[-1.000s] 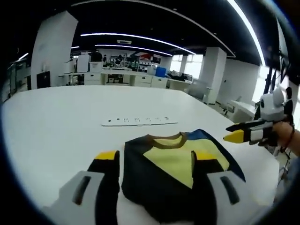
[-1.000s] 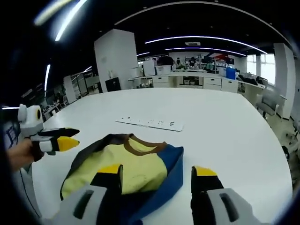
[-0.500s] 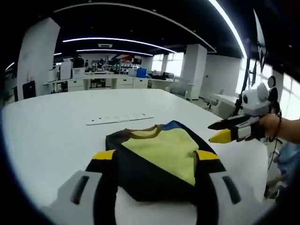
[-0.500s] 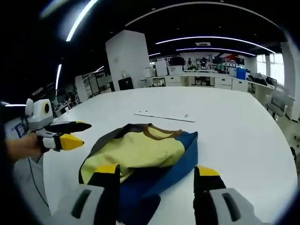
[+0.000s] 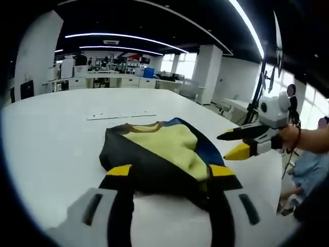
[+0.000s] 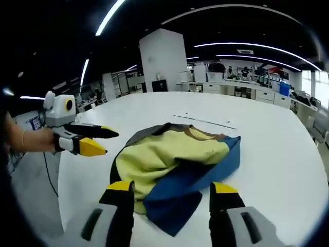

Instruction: Fold the garment on the visible template until the final outline fits inside the template.

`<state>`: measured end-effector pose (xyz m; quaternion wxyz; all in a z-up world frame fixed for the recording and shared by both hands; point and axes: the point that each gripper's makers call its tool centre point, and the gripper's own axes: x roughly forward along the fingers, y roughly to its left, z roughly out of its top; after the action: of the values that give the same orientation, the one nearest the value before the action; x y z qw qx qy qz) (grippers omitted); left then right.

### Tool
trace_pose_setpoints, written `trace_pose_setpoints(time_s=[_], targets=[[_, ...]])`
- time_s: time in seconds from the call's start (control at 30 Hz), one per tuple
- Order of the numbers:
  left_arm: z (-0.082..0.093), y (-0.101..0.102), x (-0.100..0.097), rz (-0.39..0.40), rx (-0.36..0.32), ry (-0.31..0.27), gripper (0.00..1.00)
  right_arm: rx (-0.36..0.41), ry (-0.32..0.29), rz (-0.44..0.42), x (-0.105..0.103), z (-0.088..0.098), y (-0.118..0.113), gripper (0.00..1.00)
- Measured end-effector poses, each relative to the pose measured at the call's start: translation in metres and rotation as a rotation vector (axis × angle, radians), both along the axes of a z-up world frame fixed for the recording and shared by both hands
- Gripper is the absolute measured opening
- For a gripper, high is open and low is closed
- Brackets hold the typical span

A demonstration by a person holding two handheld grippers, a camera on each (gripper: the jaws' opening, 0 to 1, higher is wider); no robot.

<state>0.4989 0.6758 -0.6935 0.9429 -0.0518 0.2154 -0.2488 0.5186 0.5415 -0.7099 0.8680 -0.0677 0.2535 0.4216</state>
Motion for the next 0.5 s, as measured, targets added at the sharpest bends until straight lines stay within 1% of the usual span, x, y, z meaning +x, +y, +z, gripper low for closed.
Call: trace_pose_setpoints(time_s=[0.03,0.2,0.3,0.37,0.5], targets=[[-0.002,-0.001,-0.002,-0.002,0.003,0.002,0.5,-0.011,-0.004,0.015,-0.005,-0.003,0.001,0.5],[-0.012,-0.006,-0.011,-0.005,0.007,0.02,0.44,-0.04,-0.011,0.026,-0.016,-0.013,-0.001,0.43],[-0.018,-0.008,-0.016,-0.006,0.015,0.032,0.41,-0.04,-0.017,0.021,-0.019,-0.016,-0.002,0.38],[-0.022,-0.01,-0.018,-0.007,0.019,0.045,0.38,-0.06,-0.041,0.022,-0.02,-0.018,-0.004,0.35],[-0.027,-0.016,-0.022,-0.016,0.02,0.057,0.36,-0.086,-0.057,0.021,-0.023,-0.024,-0.006,0.28]])
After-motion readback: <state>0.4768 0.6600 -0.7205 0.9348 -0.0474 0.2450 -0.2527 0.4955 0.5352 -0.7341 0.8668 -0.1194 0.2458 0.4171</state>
